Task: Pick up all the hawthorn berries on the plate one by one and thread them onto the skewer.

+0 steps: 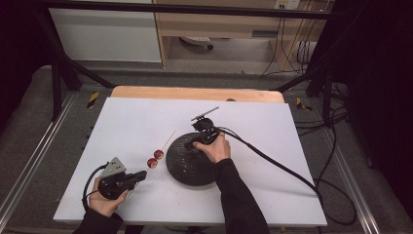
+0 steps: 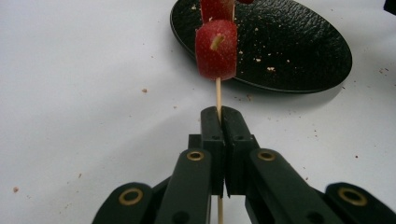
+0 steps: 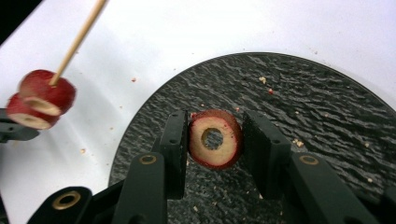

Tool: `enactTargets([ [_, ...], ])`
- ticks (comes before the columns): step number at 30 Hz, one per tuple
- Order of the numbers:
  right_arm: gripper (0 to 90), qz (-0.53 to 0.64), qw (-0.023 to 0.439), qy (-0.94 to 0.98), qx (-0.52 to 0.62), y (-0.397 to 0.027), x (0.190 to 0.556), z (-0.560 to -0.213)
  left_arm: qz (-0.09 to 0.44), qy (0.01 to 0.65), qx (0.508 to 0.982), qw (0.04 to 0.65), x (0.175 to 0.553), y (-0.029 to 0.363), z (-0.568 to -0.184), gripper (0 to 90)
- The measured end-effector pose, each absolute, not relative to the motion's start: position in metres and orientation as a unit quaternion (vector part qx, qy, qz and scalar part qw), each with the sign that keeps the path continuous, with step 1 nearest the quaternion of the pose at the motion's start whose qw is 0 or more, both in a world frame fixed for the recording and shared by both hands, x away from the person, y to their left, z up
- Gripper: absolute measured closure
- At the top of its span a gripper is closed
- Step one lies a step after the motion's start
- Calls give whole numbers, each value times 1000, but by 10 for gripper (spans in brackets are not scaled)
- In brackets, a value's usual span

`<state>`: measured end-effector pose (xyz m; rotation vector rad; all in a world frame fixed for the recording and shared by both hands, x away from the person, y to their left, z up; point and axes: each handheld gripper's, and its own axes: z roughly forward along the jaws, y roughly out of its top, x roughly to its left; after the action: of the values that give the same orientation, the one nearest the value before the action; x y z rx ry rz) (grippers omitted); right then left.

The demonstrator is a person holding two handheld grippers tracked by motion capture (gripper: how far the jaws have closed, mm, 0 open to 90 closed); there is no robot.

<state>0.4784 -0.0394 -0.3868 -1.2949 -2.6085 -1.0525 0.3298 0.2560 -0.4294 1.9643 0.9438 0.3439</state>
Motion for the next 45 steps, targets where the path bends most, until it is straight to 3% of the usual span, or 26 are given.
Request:
enactTargets([
  [13,626,-419,22,-807,-416,-70,452,-382,141,373,798,451,327,245,-428,883],
  [32,626,-540,28,-715,-444,-114,422,-401,140,360,804,452,320,226,-430,883],
  [45,626,-613,-3,-645,-455,-127,409,-411,143,362,803,451,316,215,-431,882],
])
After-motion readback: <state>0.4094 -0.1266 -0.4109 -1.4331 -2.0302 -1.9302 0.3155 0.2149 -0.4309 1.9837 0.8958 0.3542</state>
